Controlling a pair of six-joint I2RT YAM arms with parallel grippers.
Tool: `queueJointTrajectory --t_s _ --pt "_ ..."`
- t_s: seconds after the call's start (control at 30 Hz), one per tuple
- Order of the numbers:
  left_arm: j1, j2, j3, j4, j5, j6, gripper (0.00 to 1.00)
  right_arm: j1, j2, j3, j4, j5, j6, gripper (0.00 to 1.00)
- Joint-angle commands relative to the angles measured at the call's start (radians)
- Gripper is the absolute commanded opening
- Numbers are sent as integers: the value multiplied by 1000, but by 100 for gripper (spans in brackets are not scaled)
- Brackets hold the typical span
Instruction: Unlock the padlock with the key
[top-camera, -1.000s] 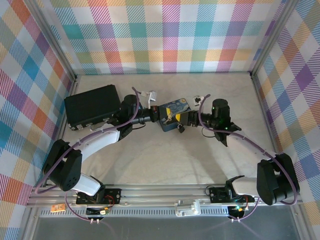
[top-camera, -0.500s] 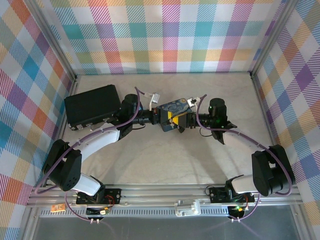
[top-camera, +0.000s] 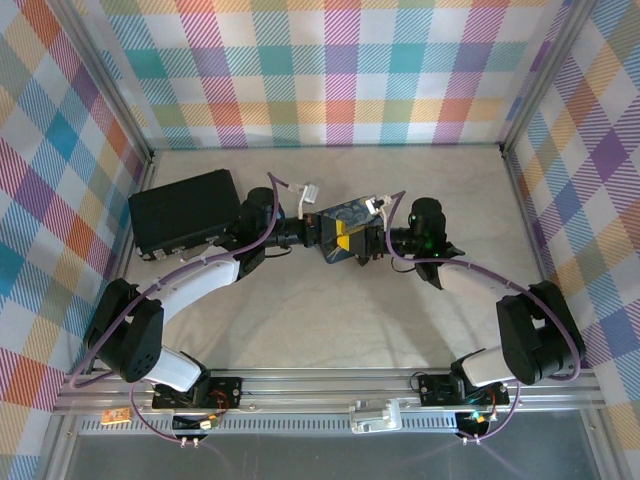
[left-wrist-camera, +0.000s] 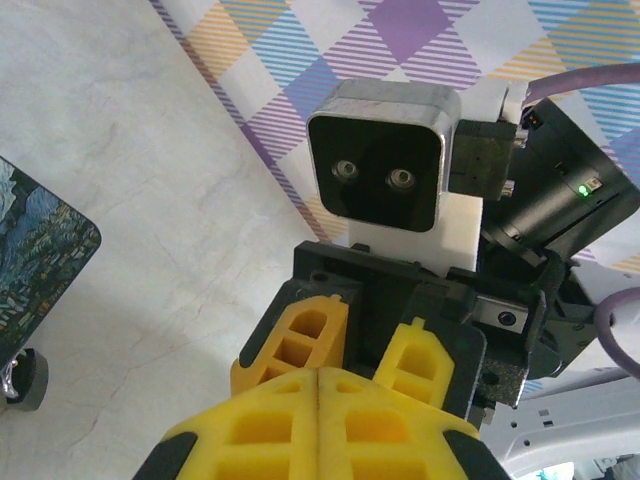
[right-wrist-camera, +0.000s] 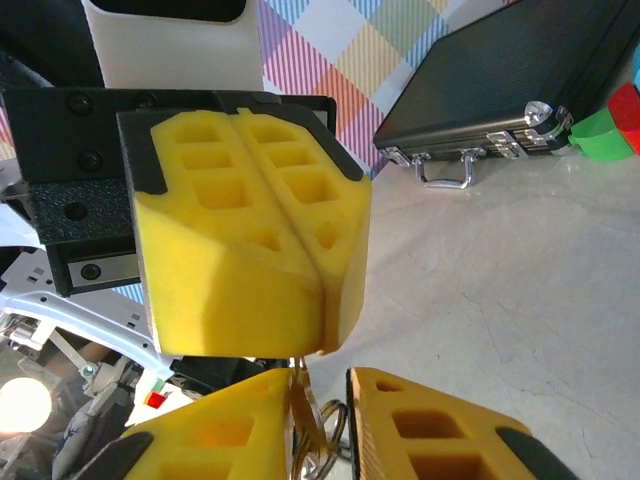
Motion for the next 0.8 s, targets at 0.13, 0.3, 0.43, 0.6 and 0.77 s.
queueJointTrajectory --t_s 0.13,0.3,0.43,0.6,0.77 --pt "2 -14 -32 103 2 -44 0 4 0 -35 124 35 49 12" --pt "1 -21 -75 176 -27 -92 0 6 7 -54 204 62 116 23" --pt "-1 -25 -92 205 -45 -109 0 8 8 -71 243 81 151 30" --pt "-2 -36 -101 214 -75 -112 0 11 6 -87 277 104 182 28" --pt "-2 -42 -108 236 -90 -126 0 23 13 -96 287 115 187 27"
